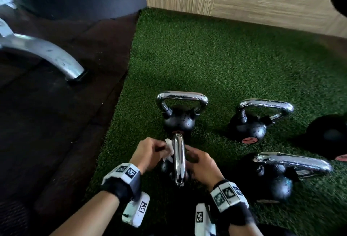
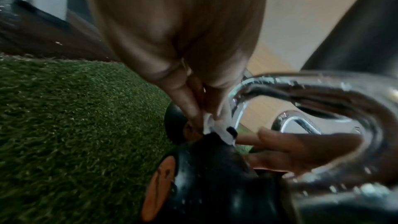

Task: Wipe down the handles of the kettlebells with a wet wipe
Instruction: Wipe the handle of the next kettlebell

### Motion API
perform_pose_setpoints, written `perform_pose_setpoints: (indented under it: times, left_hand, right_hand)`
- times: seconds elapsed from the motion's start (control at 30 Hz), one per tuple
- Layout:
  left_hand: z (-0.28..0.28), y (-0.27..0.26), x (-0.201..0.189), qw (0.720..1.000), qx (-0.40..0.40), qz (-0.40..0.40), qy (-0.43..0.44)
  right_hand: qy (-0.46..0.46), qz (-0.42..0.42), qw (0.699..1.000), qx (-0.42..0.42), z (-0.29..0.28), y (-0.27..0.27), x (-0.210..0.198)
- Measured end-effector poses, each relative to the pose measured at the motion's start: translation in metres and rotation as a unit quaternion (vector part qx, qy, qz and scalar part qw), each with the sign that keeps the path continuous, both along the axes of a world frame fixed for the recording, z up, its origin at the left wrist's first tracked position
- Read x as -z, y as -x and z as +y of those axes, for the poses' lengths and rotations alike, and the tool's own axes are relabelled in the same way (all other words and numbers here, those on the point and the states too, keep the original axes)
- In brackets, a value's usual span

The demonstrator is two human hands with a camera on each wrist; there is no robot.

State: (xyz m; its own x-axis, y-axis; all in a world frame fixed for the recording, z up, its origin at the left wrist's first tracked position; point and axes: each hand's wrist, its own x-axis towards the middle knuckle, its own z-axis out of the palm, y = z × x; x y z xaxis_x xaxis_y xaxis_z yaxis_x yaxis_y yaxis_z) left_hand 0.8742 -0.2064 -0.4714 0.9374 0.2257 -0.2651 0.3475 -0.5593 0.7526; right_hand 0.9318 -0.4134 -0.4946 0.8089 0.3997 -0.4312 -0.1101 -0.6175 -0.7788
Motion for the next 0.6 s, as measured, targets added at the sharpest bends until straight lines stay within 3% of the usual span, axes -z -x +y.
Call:
perform_pose_setpoints:
  times: [0.13, 0.27, 0.5, 0.6]
  left_hand:
    - [-0.009, -0.007, -0.004, 0.997, -0.034, -0.062, -0.021]
    - [-0.011, -0.007, -0.011, 0.992, -0.022, -0.120, -0.045]
    - [-0.005, -0.008, -0.024, 0.988, -0.009, -0.148, -0.033]
    - [-0.002, 0.000, -0.024, 0.990, -0.002, -0.143, 0.022]
  right_hand:
    - [-0.086, 0.071, 0.994, -0.005, -0.004, -0.002, 0.018]
    - [-0.070, 0.088, 0.993, 0.033, -0.004, -0.003, 0.027]
    - [-0.090, 0.128, 0.985, 0.067, -0.001, -0.003, 0.026]
    - [-0.110, 0.129, 0.982, 0.081, 0.000, -0.001, 0.029]
